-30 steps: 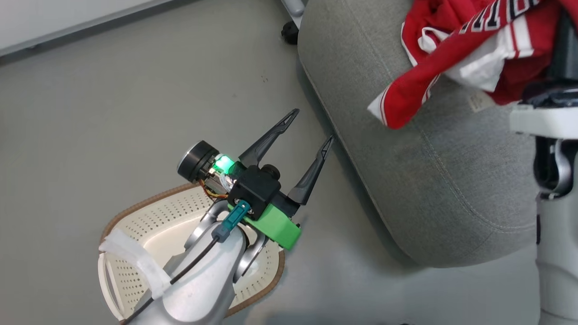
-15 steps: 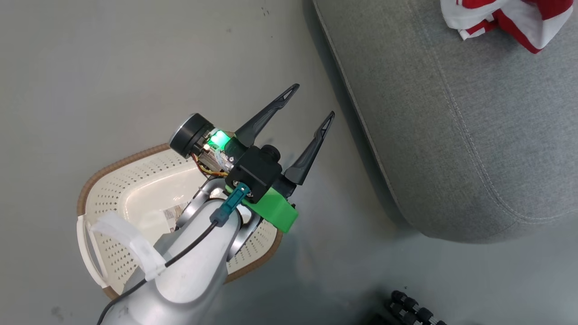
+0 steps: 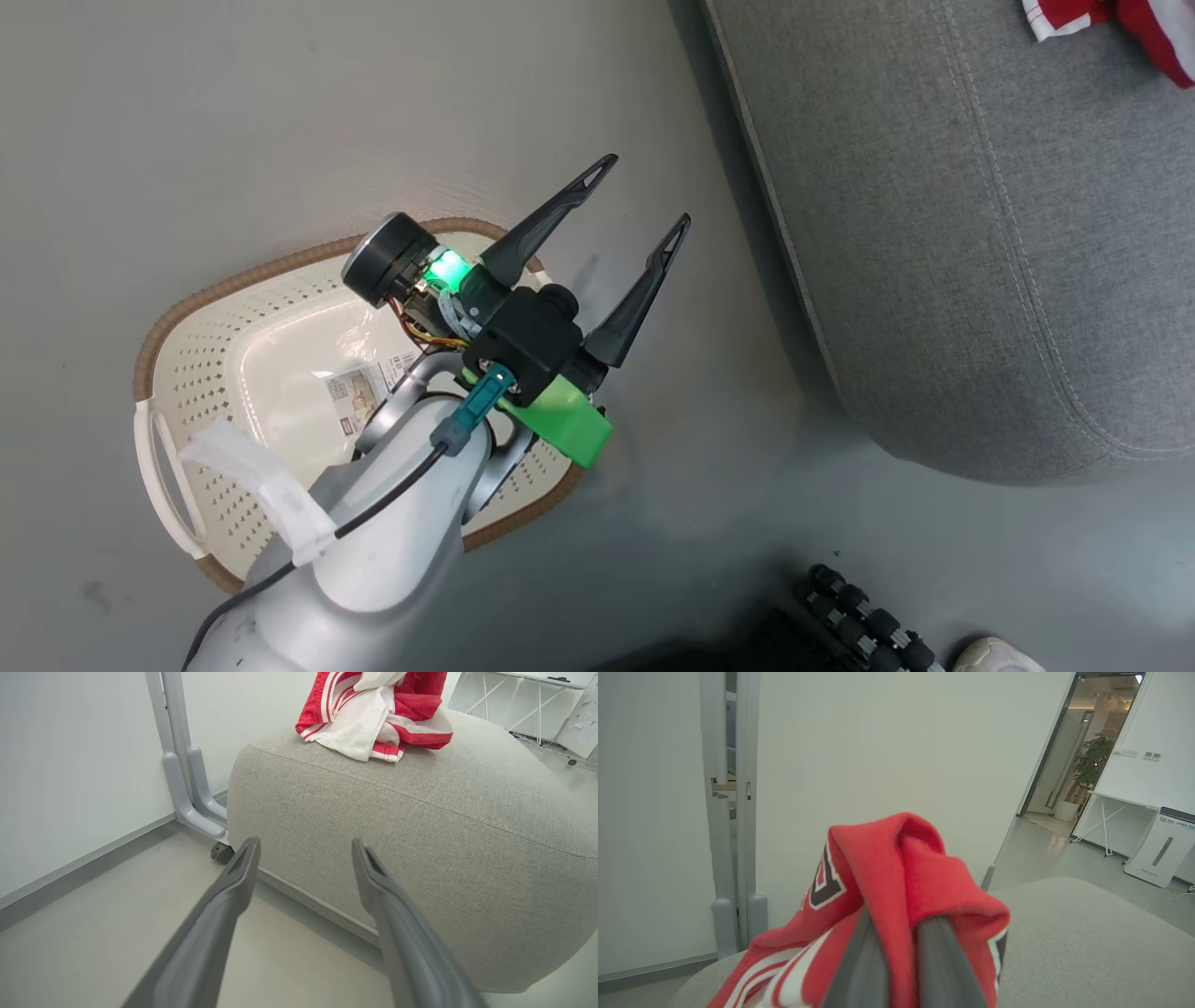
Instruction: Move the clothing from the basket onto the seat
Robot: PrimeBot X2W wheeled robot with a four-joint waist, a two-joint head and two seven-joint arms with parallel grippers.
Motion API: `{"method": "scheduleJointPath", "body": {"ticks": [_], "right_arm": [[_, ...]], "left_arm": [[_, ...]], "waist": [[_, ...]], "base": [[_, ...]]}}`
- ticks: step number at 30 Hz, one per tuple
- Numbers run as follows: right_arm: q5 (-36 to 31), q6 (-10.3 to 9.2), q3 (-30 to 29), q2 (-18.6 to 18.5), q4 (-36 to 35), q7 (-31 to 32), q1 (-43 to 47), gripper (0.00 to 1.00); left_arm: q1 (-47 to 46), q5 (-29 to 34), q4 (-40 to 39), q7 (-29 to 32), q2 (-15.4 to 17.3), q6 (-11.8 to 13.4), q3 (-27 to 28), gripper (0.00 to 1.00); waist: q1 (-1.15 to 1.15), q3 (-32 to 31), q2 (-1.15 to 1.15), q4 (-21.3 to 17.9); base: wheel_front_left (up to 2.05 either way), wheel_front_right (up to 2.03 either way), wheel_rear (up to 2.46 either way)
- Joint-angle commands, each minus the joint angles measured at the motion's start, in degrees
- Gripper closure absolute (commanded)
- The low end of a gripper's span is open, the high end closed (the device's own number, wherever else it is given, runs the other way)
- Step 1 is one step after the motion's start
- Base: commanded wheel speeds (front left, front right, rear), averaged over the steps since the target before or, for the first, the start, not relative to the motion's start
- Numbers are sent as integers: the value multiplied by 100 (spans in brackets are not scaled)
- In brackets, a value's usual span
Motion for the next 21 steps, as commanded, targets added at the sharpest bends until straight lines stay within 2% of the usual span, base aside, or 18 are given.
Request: {"method": "scheduleJointPath", "body": {"ticks": [1, 7, 14, 15, 16, 18, 21], "right_arm": [[-52, -6, -35, 22, 145, -11, 84, 100], [-68, -6, -19, 162, 704, -11, 379, 100], [35, -6, 72, 328, 974, -11, 753, 100], [46, -6, 80, 350, 967, -11, 788, 59], [78, -6, 106, 365, 971, -11, 820, 0], [281, -6, 102, 485, 918, -11, 900, 0], [383, -6, 275, 473, 759, -11, 1169, 0]], "left_arm": [[-112, 23, 9, -1, 47, 11, -2, 0], [-150, -32, 27, -7, 44, 47, -12, 0], [-120, -90, 54, -17, 94, 93, 21, 0], [-108, -94, 55, -19, 95, 107, 22, 0], [-96, -98, 54, -20, 93, 114, 20, 0], [-51, -124, 65, -23, 76, 127, 18, 0], [50, -176, 101, -25, 43, 150, 25, 0]], "waist": [[-1, 66, 57, 36], [-1, 98, 57, 79], [-1, -34, 57, 54], [-1, -71, 57, 44], [-1, -107, 57, 39], [-1, -210, 57, 26], [-1, -418, 57, -3]], "base": [[0, 0, 0], [0, 0, 0], [0, 0, 0], [0, 0, 0], [0, 0, 0], [0, 0, 0], [0, 0, 0]]}}
